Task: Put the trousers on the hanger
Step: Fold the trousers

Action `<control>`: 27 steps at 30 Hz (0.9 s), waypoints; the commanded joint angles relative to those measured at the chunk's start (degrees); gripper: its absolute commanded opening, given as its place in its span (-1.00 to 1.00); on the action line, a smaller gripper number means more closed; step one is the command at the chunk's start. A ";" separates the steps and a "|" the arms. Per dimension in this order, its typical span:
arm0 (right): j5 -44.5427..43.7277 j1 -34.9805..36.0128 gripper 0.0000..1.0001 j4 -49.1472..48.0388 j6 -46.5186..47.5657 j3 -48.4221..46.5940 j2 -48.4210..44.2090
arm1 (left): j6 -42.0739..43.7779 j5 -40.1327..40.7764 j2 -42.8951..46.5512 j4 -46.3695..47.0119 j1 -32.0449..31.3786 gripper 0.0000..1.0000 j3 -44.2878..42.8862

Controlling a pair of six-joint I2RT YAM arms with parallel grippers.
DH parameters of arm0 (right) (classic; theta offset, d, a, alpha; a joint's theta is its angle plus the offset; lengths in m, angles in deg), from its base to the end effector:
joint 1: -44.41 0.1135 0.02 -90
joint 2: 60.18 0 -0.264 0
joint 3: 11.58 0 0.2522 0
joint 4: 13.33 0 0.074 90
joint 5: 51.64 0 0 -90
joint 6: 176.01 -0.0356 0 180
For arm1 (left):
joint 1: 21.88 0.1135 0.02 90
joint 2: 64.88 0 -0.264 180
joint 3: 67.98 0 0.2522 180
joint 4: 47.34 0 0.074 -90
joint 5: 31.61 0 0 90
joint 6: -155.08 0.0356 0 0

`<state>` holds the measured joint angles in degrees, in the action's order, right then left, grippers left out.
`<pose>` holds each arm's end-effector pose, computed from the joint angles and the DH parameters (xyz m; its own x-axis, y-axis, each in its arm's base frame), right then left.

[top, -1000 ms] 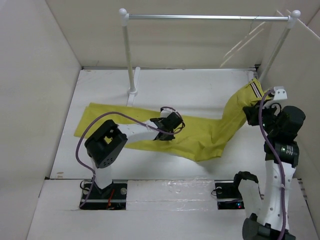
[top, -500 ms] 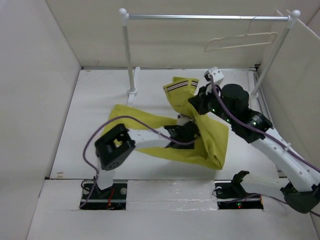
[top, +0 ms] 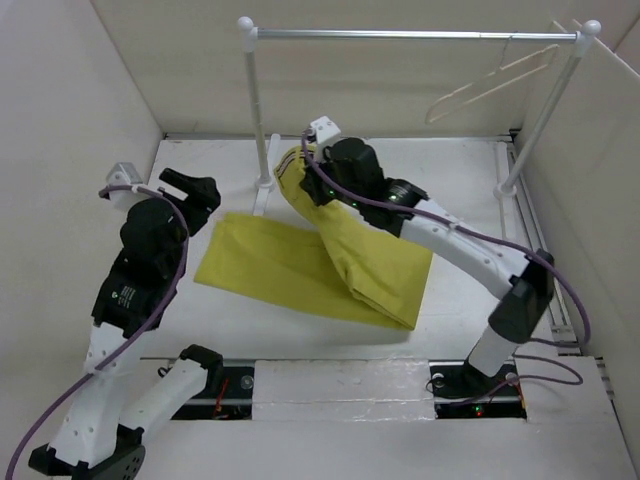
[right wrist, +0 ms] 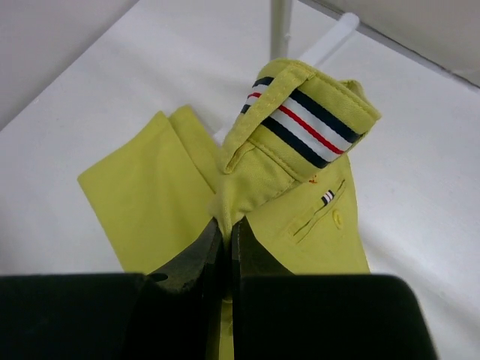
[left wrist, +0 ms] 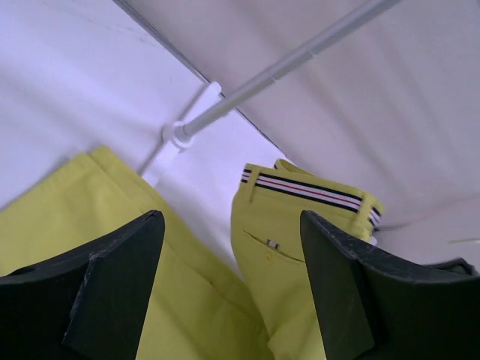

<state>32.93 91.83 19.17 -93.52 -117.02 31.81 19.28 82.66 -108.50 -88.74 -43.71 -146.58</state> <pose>0.2582 0.2760 0.4003 -0.3068 -0.1416 -0.9412 -0.6379 0.7645 0.0929 0.1366 -0.0390 0.4283 -0.0436 -0.6866 -0.7257 -0.1024 0.7257 -0.6804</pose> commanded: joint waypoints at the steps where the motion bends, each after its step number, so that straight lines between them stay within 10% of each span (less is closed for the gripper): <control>1: -0.02 6.43 -1.00 -9.78 2.32 -11.83 6.16 | 4.57 4.00 -3.40 -6.20 0.91 0.38 -8.42; 4: 2.62 10.85 -0.80 -10.30 3.29 -21.35 19.46 | 6.16 7.89 -4.72 -8.13 0.91 0.38 -14.78; 6: 9.36 14.18 -0.34 -9.61 3.20 -29.03 29.85 | 6.69 8.86 -5.16 -8.22 0.91 0.38 -15.84; 7: 11.74 14.71 0.21 -5.69 3.03 -32.30 33.23 | 6.78 9.56 -5.34 -8.22 0.91 0.38 -15.93; 12: 14.66 14.20 0.50 3.25 5.92 -28.69 28.76 | 7.92 7.47 -6.22 -6.03 0.91 0.40 -11.37; 17: 13.79 9.98 0.21 -13.99 2.94 11.52 5.69 | 8.61 -1.58 -8.41 3.95 0.91 0.40 3.55; 19: 12.73 7.96 -0.48 -13.13 2.50 18.69 -1.33 | 9.68 -6.49 -12.86 7.93 0.91 0.40 9.78; 22: 12.11 5.85 -1.00 -11.19 2.24 30.57 -6.10 | 9.86 -11.69 -23.04 12.69 2.48 0.39 12.97; 27: 6.84 2.95 -1.00 -10.39 -0.30 48.04 -16.12 | 9.41 -23.39 -35.03 17.00 15.46 0.36 15.26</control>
<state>42.83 95.53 9.18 -91.64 -76.72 18.15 28.11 66.77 -142.83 -76.83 -34.55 -132.42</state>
